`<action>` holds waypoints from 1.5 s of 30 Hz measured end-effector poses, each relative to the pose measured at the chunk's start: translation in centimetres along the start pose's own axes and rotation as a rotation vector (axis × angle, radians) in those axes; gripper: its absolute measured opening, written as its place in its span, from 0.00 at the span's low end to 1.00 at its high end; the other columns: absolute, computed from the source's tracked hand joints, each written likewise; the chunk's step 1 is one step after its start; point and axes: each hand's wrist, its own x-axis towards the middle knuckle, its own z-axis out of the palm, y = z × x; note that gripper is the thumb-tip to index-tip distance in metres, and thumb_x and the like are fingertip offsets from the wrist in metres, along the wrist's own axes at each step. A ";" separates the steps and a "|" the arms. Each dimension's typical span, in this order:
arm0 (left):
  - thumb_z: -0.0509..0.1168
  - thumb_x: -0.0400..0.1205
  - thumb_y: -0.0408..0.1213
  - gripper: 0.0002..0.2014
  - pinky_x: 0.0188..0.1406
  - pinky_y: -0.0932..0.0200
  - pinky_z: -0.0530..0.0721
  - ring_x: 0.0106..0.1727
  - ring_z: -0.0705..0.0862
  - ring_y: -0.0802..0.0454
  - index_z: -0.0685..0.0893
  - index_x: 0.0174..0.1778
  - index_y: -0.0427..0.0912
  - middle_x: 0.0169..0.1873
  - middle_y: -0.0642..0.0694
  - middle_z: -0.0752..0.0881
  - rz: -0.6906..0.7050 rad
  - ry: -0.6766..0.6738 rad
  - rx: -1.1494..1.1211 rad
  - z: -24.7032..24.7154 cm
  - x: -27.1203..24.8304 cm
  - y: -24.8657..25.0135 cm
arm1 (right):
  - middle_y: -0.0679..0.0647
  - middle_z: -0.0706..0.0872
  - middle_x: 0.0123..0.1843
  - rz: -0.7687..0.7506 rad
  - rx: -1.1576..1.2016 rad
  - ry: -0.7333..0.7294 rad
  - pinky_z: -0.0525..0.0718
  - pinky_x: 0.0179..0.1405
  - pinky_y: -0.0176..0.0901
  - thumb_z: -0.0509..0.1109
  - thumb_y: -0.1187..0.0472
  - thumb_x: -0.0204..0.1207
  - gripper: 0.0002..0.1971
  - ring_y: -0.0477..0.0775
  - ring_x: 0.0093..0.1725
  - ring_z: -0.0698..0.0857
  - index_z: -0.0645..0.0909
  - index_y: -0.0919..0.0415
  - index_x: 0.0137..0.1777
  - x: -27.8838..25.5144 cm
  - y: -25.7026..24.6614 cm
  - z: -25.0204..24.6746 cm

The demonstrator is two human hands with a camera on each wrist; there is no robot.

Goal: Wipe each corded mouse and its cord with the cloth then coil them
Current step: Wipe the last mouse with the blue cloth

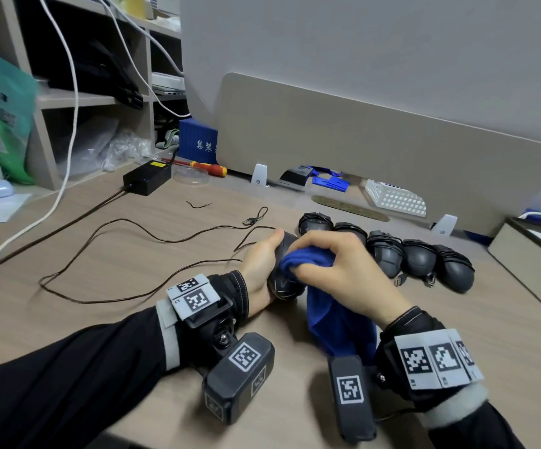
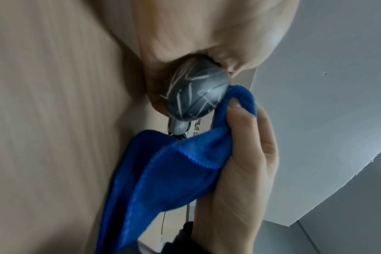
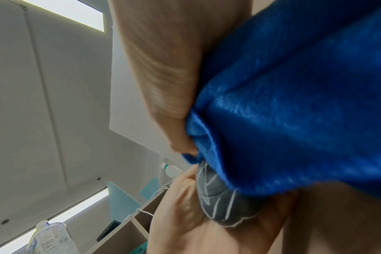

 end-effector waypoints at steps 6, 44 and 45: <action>0.53 0.90 0.53 0.23 0.34 0.58 0.85 0.35 0.85 0.45 0.82 0.61 0.36 0.40 0.38 0.86 -0.065 -0.032 -0.071 0.0 0.1 0.1 | 0.44 0.89 0.41 0.056 -0.013 0.170 0.85 0.49 0.53 0.71 0.58 0.67 0.08 0.47 0.44 0.86 0.88 0.51 0.45 0.3 1.4 -0.4; 0.51 0.90 0.55 0.24 0.36 0.54 0.80 0.33 0.83 0.44 0.81 0.54 0.37 0.38 0.38 0.86 -0.042 0.036 -0.214 -0.1 -0.1 0.8 | 0.43 0.89 0.40 0.074 -0.039 0.186 0.86 0.48 0.55 0.71 0.57 0.66 0.09 0.49 0.44 0.87 0.88 0.48 0.45 0.1 0.9 0.0; 0.52 0.89 0.55 0.24 0.35 0.54 0.81 0.32 0.84 0.44 0.81 0.53 0.36 0.36 0.39 0.87 -0.037 0.029 -0.207 -0.1 -0.3 0.9 | 0.44 0.89 0.40 0.053 -0.026 0.144 0.86 0.48 0.54 0.71 0.58 0.66 0.08 0.48 0.43 0.87 0.88 0.49 0.45 0.1 0.7 0.0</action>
